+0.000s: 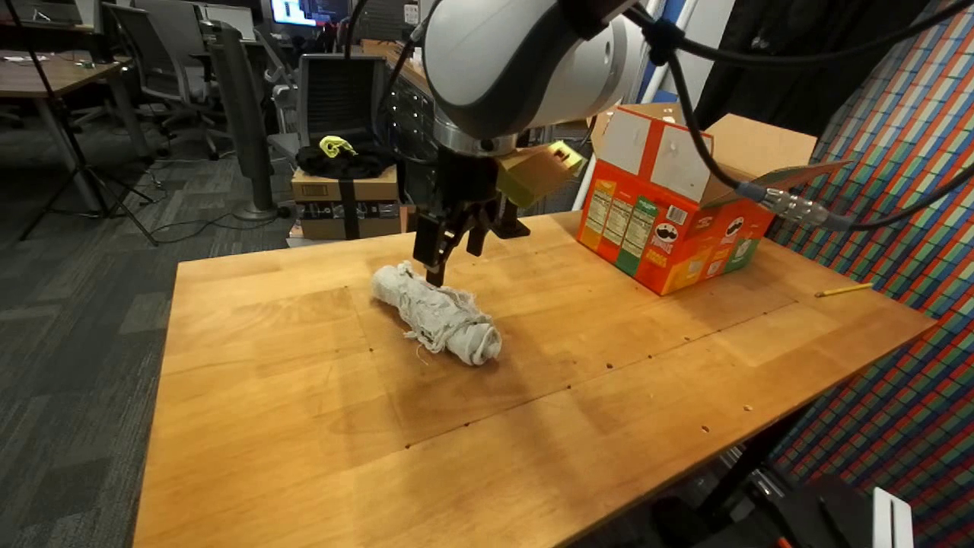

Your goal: Put the cloth on the table into the box.

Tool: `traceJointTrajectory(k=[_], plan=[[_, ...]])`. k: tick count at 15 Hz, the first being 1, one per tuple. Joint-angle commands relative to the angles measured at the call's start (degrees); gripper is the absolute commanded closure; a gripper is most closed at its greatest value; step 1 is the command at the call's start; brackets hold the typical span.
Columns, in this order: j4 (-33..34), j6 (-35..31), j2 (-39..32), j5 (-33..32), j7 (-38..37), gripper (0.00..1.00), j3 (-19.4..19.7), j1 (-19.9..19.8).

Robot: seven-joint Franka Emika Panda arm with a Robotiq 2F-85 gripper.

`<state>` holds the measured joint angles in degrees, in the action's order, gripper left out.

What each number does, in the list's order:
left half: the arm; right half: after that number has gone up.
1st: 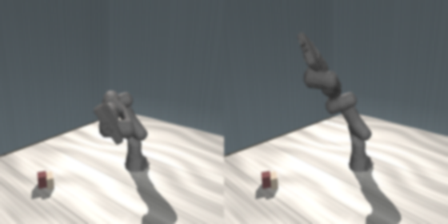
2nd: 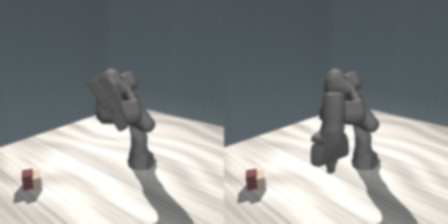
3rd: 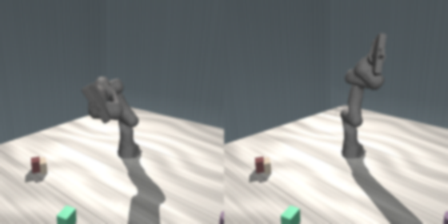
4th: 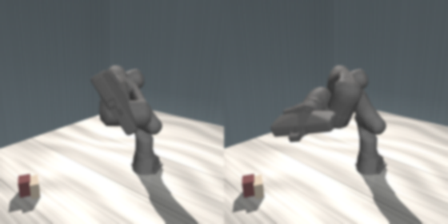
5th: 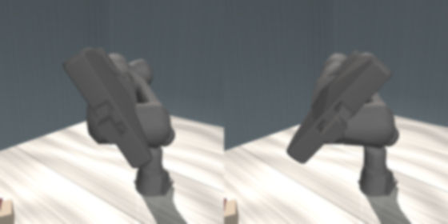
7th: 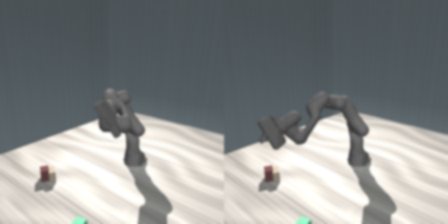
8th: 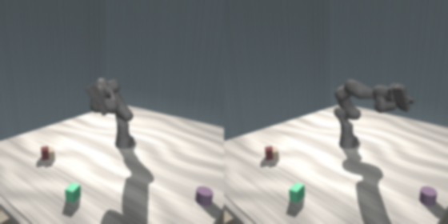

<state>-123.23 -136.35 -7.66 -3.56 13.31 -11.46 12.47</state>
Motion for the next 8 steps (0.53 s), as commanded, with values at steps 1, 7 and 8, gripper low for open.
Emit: traceJointTrajectory(k=[1, 7, 8], plan=[[3.5, -0.1, -3.5, -1.5, -1.9, 0.0, -1.0, 0.8], [2.6, -1.6, -6.5, 0.2, 0.4, 0.0, -2.0, 0.2], [2.5, -1.7, -7.0, 0.4, 0.9, 0.0, -2.1, 0.1]])
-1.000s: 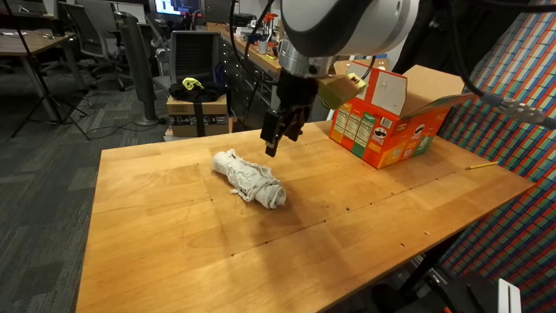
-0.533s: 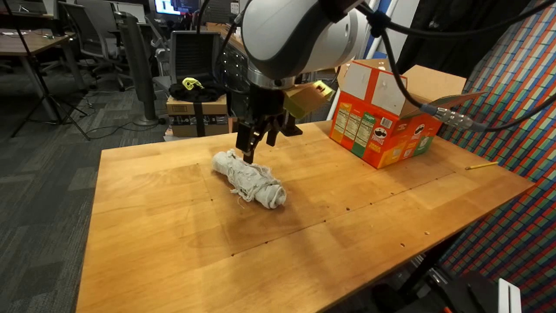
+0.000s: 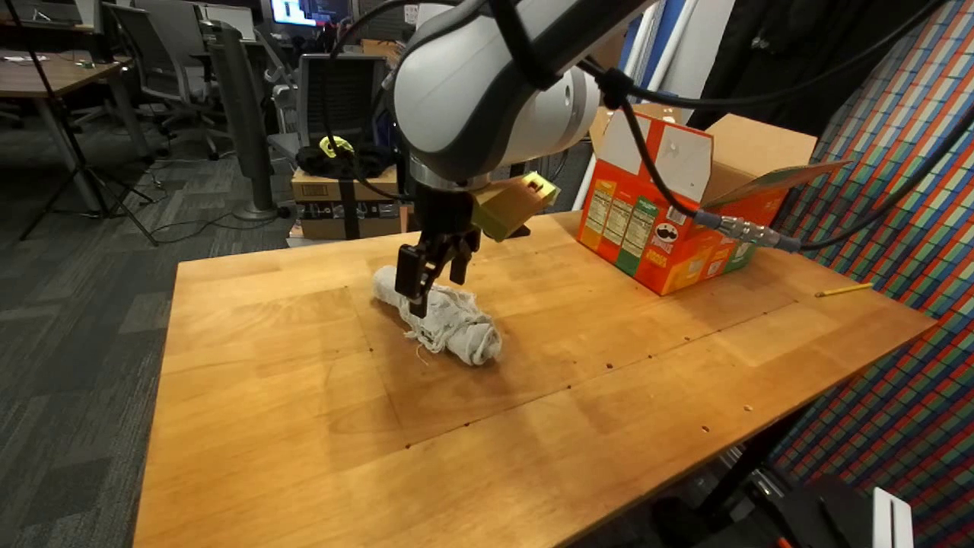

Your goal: Put the cloth on the table into the box.

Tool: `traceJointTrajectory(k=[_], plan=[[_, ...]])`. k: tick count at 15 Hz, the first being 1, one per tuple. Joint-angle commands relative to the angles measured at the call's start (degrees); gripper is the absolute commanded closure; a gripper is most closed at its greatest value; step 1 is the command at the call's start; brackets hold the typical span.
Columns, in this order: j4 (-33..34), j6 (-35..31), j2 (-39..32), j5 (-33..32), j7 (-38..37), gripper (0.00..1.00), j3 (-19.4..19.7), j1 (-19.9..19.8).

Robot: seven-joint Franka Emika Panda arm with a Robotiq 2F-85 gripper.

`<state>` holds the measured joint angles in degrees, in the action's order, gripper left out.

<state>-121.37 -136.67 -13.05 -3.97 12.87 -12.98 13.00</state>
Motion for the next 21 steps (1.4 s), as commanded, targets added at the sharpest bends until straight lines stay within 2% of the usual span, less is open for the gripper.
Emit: traceJointTrajectory(k=[1, 4, 5, 6, 7, 11, 14, 16, 17, 18, 21], plan=[[0.4, -1.5, -2.0, 0.4, 1.4, 0.0, -0.5, -0.4], [0.0, -1.7, -2.9, 0.4, 1.8, 0.0, -0.5, -0.6], [0.0, -1.6, -3.1, 0.2, 1.9, 0.25, -0.5, -0.6], [-0.1, -1.5, -3.1, -0.2, 1.8, 0.27, -0.4, -0.5], [-0.1, -1.5, -3.1, -0.4, 1.4, 0.35, -0.3, -0.4], [-0.2, -0.8, -2.0, -2.0, 0.8, 0.71, 0.2, -0.2], [-0.5, -0.3, -0.6, -2.7, 0.9, 0.94, 0.4, -0.3], [-0.7, 0.1, 0.5, -3.6, 1.0, 0.99, 0.6, -0.5], [-0.9, 0.3, 1.5, -4.1, 1.1, 0.94, 0.7, -0.6], [-1.0, 0.4, 2.1, -4.4, 1.1, 0.96, 0.8, -0.7], [-1.6, 0.8, 5.0, -5.5, 1.1, 0.95, 1.3, -1.0]])
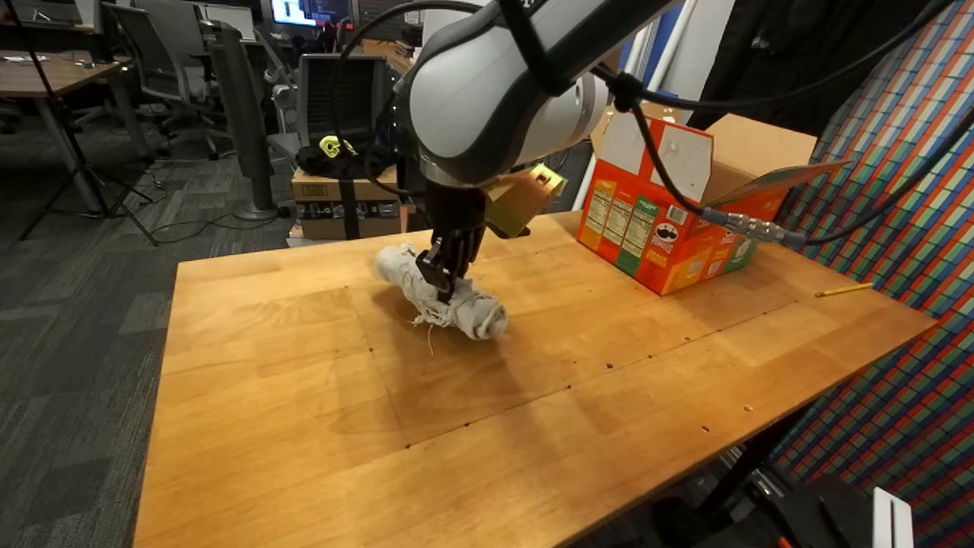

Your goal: Put the cloth on the table into the box.

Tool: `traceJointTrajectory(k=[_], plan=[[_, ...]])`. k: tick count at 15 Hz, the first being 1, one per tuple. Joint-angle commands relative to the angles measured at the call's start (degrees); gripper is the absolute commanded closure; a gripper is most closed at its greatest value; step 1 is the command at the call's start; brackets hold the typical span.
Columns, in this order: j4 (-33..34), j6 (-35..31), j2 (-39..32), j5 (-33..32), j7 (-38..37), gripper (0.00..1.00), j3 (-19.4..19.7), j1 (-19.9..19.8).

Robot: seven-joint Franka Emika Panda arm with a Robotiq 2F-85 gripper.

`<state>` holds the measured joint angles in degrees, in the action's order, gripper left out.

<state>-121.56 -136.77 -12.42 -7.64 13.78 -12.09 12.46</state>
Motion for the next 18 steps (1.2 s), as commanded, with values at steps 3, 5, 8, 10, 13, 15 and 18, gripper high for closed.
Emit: traceJointTrajectory(k=[3, 5, 8, 10, 13, 15, 18], plan=[[-1.9, 1.6, 7.7, -3.6, -0.4, 0.95, 1.2, -0.8], [-2.3, 2.4, 10.2, -5.0, -0.9, 0.95, 1.7, -1.1], [-2.7, 3.5, 14.0, -5.8, -1.9, 0.95, 2.8, -2.1], [-2.6, 4.2, 16.4, -6.7, -2.7, 0.95, 3.6, -3.1], [-1.6, 5.4, 19.3, -8.3, -4.2, 0.95, 4.8, -4.6], [-1.0, 5.7, 21.1, -9.7, -5.5, 0.95, 5.3, -5.6], [-0.1, 5.7, 23.4, -11.2, -7.5, 0.95, 5.9, -7.4]])
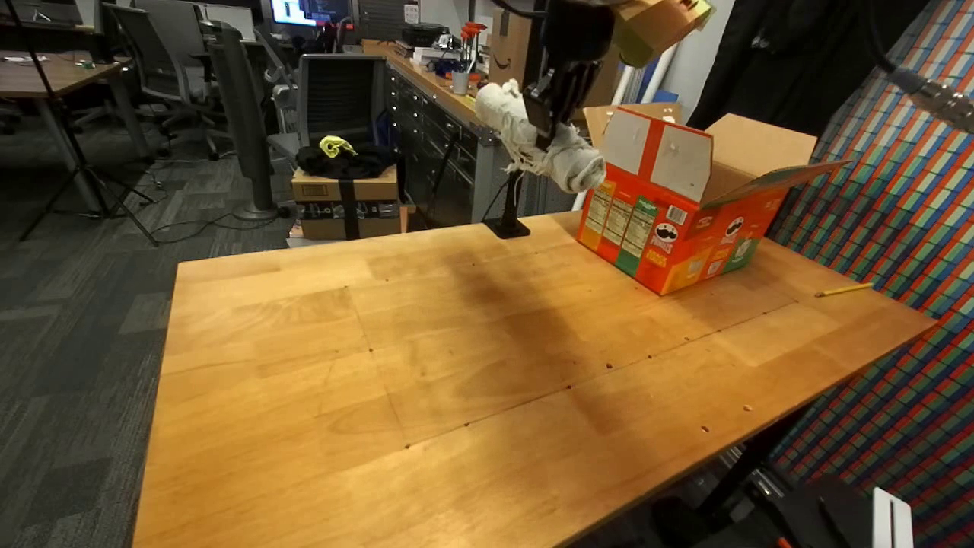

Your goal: Put the cloth on the table into the box.

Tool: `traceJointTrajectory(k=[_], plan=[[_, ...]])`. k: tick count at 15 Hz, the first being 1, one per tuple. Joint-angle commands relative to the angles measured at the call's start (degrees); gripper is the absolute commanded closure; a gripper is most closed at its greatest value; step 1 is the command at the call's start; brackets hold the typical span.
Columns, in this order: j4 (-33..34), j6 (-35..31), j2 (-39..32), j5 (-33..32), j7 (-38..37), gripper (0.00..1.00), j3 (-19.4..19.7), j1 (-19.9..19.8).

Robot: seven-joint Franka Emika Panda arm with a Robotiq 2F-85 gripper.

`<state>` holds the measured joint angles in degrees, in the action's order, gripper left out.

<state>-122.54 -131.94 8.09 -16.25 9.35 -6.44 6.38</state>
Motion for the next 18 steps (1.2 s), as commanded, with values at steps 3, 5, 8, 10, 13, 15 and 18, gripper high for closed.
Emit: traceJointTrajectory(k=[3, 5, 8, 10, 13, 15, 18], plan=[[2.1, 0.7, 4.5, -4.9, -5.6, 0.95, 0.8, -3.2], [2.9, 0.6, 5.3, -6.7, -7.3, 0.95, 1.3, -4.7], [3.7, 0.7, 6.6, -9.4, -9.6, 0.95, 2.3, -7.2], [3.8, 0.7, 7.5, -11.6, -11.5, 0.95, 3.0, -9.1], [3.7, 0.9, 8.7, -14.2, -13.5, 0.95, 4.1, -11.6], [3.4, 0.8, 9.3, -16.5, -14.5, 0.95, 4.7, -13.3], [3.2, 0.2, 9.2, -19.7, -14.6, 0.95, 5.7, -15.0]])
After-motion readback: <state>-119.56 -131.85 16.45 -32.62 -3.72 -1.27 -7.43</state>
